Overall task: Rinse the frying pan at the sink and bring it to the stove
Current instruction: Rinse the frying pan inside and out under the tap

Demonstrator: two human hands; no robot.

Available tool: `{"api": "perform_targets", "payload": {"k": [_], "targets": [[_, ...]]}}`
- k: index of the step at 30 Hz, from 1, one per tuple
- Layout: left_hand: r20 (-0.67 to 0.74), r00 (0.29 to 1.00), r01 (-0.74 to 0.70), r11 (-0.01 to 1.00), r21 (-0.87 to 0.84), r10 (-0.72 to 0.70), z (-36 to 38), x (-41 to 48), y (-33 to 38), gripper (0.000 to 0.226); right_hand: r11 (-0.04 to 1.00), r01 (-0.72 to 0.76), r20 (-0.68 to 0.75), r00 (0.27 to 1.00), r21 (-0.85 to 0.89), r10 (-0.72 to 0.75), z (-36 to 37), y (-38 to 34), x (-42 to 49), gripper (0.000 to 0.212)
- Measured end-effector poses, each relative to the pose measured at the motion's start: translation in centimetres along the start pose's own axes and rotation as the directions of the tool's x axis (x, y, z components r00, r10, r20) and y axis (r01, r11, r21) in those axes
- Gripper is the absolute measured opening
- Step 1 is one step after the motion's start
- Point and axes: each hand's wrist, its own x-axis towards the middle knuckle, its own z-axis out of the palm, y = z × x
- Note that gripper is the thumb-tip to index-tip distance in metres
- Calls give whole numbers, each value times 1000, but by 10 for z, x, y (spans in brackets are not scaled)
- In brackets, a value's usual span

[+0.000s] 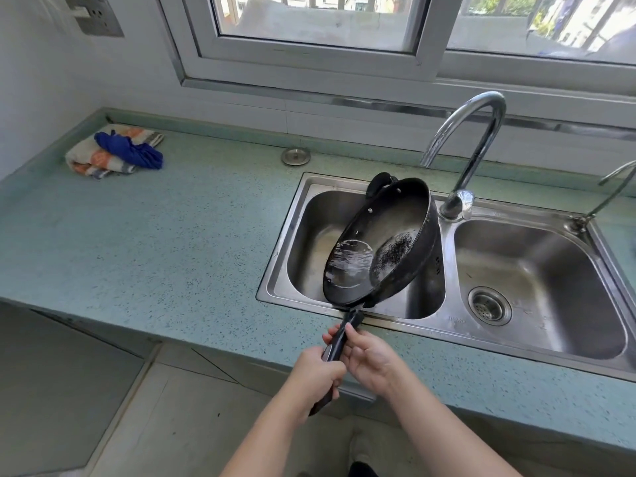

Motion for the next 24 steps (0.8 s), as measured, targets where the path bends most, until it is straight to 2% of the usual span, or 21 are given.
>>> {"api": "perform_targets", "payload": {"k": [4, 7, 14, 24], "targets": [[43, 999, 11, 1000, -29, -10, 1, 0, 0, 19, 995, 45, -25, 999, -88, -47, 6, -3, -6, 21], [86, 996, 17, 996, -87, -9, -1, 1, 2, 9, 983, 69, -39, 996, -168, -76, 11, -7, -10, 23], [186, 983, 51, 960, -275, 1, 10, 5, -4, 17, 945, 90, -82, 989, -314, -121, 6, -15, -12, 13], [248, 969, 79, 912, -401, 25, 18, 8, -12, 16, 907, 102, -77, 986, -408, -145, 0, -18, -12, 8]]}}
